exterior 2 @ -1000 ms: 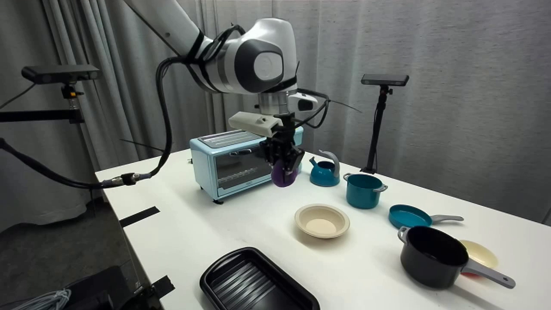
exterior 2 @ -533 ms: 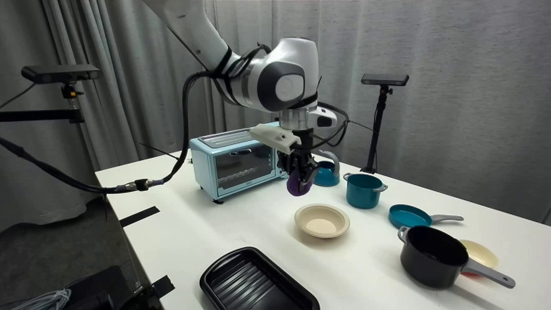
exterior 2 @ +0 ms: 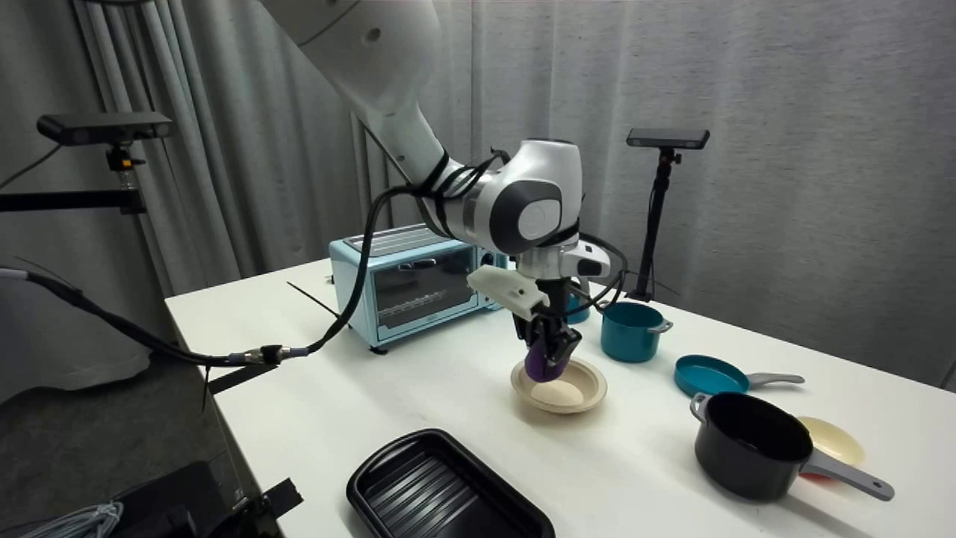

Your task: Put the purple plushie in the white bowl

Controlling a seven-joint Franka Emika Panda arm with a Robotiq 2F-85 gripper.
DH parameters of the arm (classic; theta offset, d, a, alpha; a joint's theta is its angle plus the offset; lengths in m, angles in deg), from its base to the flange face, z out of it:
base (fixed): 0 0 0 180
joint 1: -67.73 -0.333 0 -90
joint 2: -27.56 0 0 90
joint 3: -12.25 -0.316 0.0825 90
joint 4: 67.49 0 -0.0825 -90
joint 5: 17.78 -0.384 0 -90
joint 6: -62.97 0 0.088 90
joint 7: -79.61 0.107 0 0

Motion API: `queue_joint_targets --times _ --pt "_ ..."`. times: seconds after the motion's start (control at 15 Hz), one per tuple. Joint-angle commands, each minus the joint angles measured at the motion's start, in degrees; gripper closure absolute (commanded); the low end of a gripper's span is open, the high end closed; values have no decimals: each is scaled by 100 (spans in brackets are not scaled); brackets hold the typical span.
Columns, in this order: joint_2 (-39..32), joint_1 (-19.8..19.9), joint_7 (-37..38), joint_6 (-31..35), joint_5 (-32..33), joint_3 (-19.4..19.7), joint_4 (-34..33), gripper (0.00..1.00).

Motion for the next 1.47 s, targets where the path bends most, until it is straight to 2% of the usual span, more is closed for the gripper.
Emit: queue_joint_targets --times 0.0,0.13,0.27,0.33,0.4,0.6,0.8,0.93,1.4 --pt "-500 -74 289 -135 99 145 -521 94" --pt "-596 -104 375 -134 142 201 -581 94" --pt "-620 -95 377 -150 145 215 -615 79" --pt "-604 -102 388 -139 164 228 -610 49" --pt "-585 -93 372 -142 155 221 -602 48" --pt "-531 -85 355 -134 142 214 -588 28" --pt "-436 -57 325 -127 93 182 -539 3" --pt "-339 -49 304 -104 81 170 -491 0" --pt "196 -28 247 -121 93 158 -349 0"
